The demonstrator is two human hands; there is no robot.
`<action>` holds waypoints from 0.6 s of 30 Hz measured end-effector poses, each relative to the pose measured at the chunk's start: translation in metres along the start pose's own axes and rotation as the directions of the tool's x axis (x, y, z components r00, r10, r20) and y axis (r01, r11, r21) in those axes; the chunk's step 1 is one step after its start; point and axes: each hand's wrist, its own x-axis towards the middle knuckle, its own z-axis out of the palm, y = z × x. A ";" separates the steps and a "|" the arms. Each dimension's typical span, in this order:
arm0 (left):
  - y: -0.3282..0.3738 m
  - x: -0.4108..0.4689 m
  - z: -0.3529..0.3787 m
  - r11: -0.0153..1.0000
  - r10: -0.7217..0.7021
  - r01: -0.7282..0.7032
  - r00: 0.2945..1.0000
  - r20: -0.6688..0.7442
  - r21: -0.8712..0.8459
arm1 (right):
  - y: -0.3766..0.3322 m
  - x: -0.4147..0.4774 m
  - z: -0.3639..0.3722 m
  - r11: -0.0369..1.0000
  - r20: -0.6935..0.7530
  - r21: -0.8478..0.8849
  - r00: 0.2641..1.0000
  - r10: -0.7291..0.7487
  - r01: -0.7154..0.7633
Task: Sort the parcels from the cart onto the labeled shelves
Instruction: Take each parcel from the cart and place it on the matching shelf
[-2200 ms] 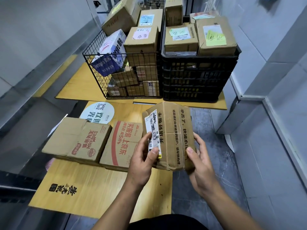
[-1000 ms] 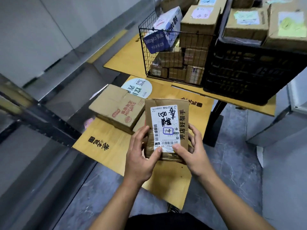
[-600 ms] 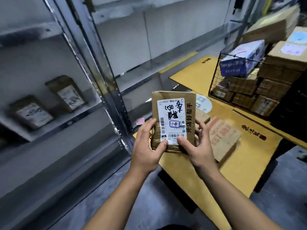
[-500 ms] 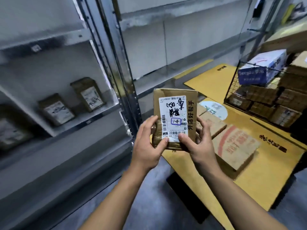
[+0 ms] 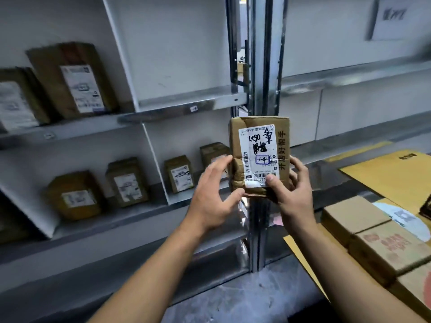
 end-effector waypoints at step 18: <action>-0.081 0.114 -0.157 0.546 -0.200 0.100 0.980 0.014 0.832 | -0.049 0.192 0.176 0.984 0.206 0.045 0.962 -0.180 0.175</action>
